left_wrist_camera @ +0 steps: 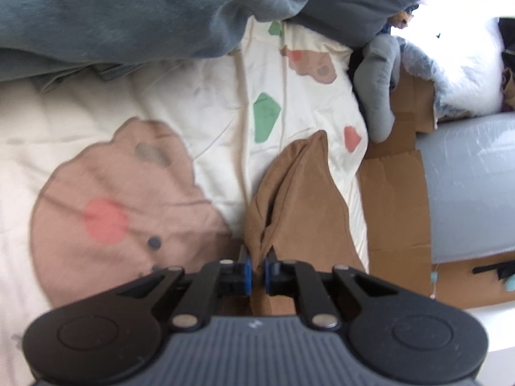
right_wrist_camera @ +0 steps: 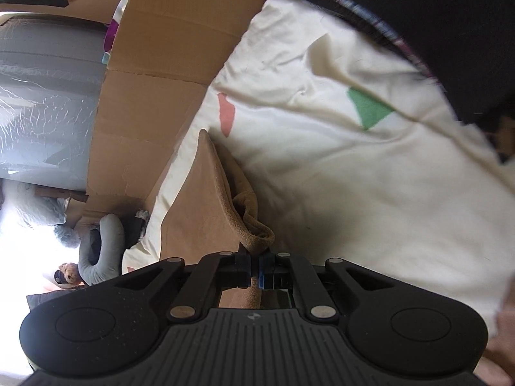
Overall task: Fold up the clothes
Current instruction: 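Close both tools on the corner of the folded shirt, then hold the corner with the left tool while the right tool opens and releases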
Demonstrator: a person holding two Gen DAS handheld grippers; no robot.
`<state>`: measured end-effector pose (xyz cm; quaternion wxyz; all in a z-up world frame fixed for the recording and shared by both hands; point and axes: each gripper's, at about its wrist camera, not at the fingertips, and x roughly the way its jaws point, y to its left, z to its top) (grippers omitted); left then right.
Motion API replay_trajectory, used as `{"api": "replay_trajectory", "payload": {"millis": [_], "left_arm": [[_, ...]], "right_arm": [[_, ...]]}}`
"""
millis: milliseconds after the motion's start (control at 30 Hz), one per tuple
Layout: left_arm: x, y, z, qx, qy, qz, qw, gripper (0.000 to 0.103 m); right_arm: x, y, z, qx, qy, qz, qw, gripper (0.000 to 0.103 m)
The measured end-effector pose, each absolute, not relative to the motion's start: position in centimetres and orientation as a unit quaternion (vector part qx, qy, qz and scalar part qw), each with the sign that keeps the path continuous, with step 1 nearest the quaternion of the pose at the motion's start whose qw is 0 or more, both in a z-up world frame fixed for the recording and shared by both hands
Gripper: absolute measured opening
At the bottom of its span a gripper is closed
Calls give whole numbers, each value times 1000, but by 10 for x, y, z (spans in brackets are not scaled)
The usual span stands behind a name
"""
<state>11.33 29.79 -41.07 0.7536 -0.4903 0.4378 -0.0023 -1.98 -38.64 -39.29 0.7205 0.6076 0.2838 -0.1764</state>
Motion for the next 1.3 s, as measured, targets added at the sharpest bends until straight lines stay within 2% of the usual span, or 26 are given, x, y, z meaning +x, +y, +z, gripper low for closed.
{"api": "replay_trajectory", "payload": {"millis": [467, 867, 1300], "left_arm": [[86, 291, -384, -466, 466, -7, 752, 7], [72, 286, -376, -403, 510, -2, 760, 7], [60, 304, -425, -445, 505, -9, 739, 7]], "right_arm": [[-67, -383, -369, 594, 331, -185, 710, 2], [-88, -385, -386, 588, 340, -177, 712, 2], [-98, -374, -415, 570, 364, -204, 708, 2]]}}
